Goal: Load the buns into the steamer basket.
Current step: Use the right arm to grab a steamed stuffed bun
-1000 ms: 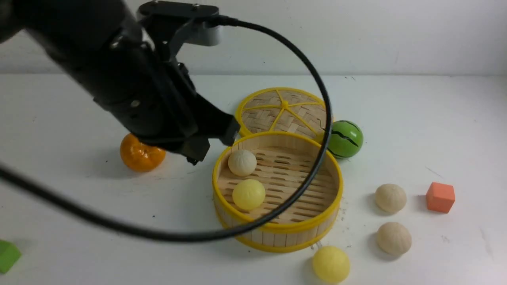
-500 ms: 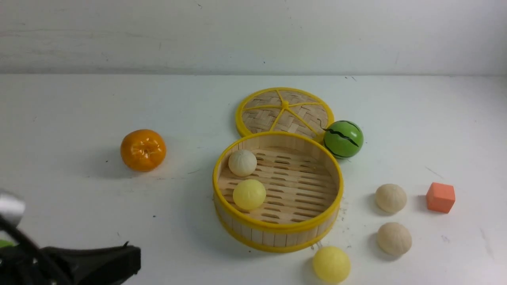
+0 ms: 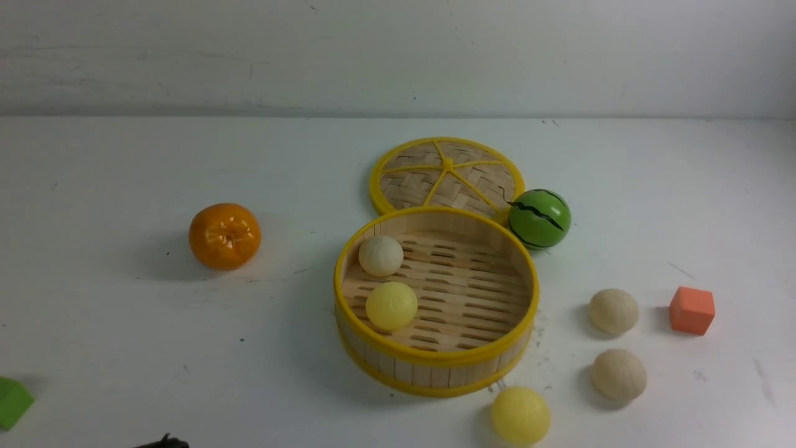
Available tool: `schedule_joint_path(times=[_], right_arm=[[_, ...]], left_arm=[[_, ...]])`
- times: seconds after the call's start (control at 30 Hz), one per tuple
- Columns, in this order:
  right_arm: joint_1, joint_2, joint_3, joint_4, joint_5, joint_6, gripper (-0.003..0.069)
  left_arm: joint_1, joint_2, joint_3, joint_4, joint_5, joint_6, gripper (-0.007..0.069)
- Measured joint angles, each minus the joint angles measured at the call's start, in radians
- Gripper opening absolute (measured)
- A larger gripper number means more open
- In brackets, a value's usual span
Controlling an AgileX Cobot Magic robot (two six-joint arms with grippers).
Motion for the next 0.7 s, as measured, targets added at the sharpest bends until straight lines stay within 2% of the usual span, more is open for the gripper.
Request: schedule_joint_path(times=[0.03,0.07,0.23,0.33,0.5,0.6,0.7], right_arm=[[0.013,0.055,-0.062,0.008,0.104,-0.035,0.0221],[0.015,0.055,-0.074,0.008,0.104,-0.044,0.0221],[0.056,0.452,-0.415,-0.058,0.581,-0.327,0.0216],[0.057,0.663,-0.547,-0.089,0.738,-0.413,0.0216],[0.057,0.894,-0.682,-0.091,0.887,-0.442,0.0216],[0.076,0.967,-0.748,-0.074,0.907,-0.445,0.0216],[0.182,1.052,-0.819,-0.075,0.843,-0.42,0.0216]], left_arm=[[0.0,0.0,0.0,-0.004,0.007,0.0,-0.0014],[0.0,0.0,0.0,-0.004,0.007,0.0,-0.0014],[0.0,-0.002,0.0,-0.007,0.01,0.0,-0.0014],[0.0,-0.002,0.0,-0.008,0.01,0.0,-0.0014],[0.0,-0.002,0.0,-0.008,0.01,0.0,-0.0014],[0.0,-0.002,0.0,-0.008,0.01,0.0,-0.0014],[0.0,-0.002,0.0,-0.008,0.01,0.0,-0.0014]])
